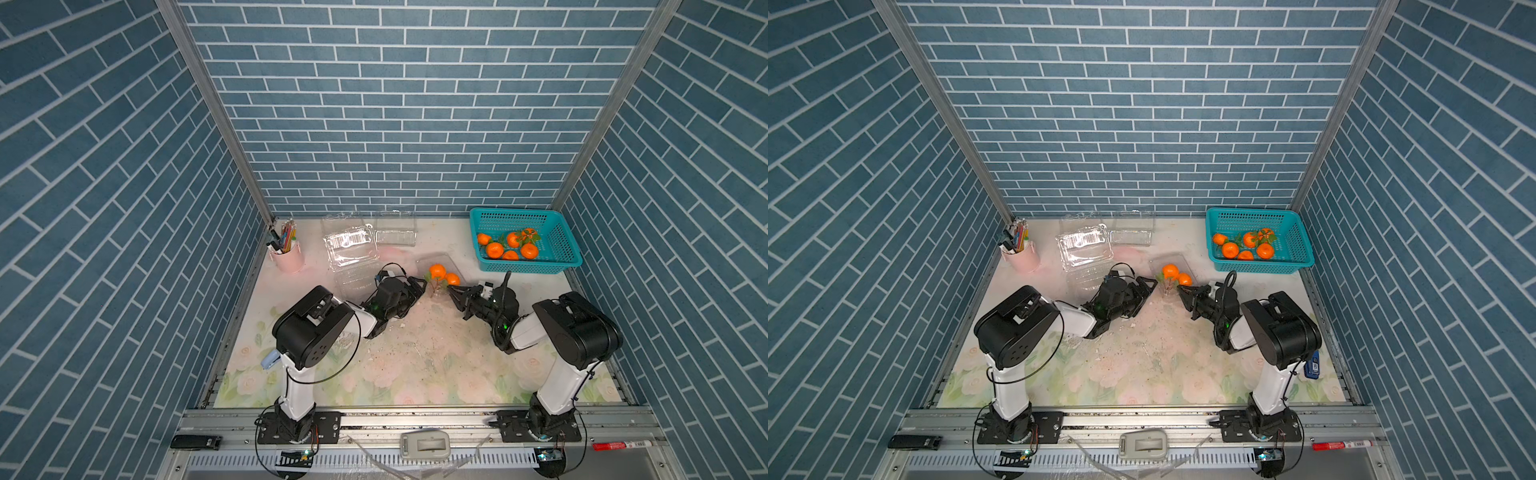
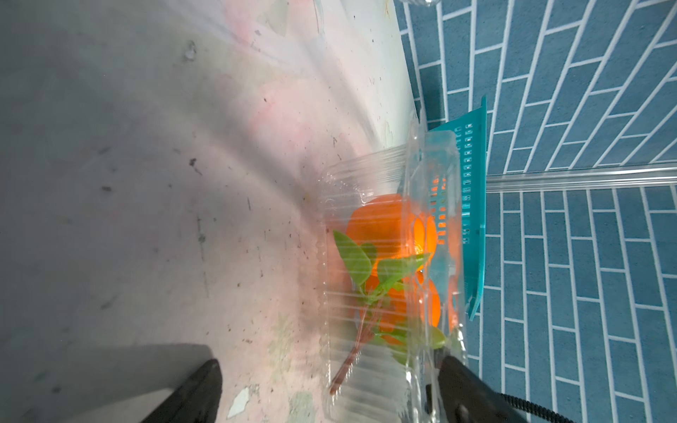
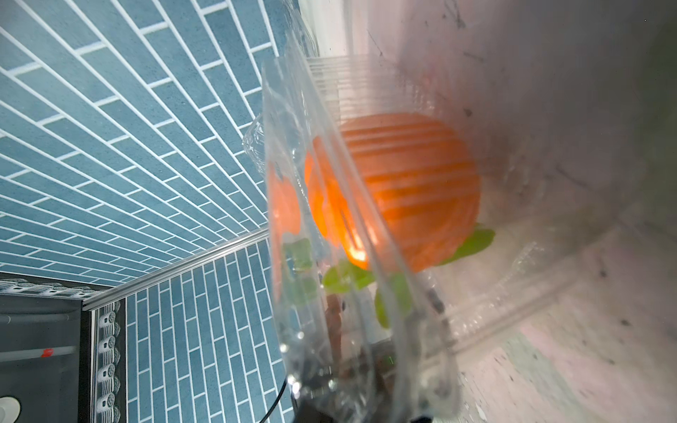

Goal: Take oranges out of containers
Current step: Open the packing box at the center of the board.

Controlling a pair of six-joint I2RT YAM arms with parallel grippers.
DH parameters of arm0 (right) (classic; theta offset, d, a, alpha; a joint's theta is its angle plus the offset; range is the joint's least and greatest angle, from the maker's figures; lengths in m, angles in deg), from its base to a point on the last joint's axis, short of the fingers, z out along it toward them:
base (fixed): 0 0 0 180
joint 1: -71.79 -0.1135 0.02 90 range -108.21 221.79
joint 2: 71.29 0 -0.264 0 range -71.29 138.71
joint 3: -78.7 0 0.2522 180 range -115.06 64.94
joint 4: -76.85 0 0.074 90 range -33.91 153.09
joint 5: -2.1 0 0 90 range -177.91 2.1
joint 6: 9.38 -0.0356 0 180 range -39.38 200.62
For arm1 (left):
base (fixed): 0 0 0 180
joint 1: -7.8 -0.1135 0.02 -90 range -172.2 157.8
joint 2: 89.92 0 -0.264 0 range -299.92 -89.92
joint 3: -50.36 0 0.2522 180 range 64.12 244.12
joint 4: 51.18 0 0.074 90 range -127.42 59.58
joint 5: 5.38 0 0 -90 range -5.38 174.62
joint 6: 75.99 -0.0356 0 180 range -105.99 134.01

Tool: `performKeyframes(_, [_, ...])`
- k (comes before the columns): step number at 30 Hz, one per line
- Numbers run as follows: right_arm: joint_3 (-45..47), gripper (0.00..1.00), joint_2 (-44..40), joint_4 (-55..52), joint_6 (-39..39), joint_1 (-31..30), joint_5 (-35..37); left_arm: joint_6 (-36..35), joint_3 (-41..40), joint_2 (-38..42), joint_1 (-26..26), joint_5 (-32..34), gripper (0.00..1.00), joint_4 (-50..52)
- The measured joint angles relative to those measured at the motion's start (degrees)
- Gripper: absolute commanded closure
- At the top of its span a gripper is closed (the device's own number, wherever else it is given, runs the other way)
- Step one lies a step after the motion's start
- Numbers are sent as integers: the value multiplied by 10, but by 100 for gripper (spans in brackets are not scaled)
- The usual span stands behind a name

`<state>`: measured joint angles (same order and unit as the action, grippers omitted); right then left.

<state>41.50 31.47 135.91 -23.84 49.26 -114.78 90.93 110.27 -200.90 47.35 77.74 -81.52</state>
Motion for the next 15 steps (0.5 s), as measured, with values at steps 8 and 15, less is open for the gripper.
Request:
performKeyframes(8, [0,86,0,5,-1,1,-4,-3,-3,-2,0,-2,8,-9])
performKeyframes(15, [-1,89,-8,-1,-2,8,-5,-2,-40,18,-1,3,9,-29])
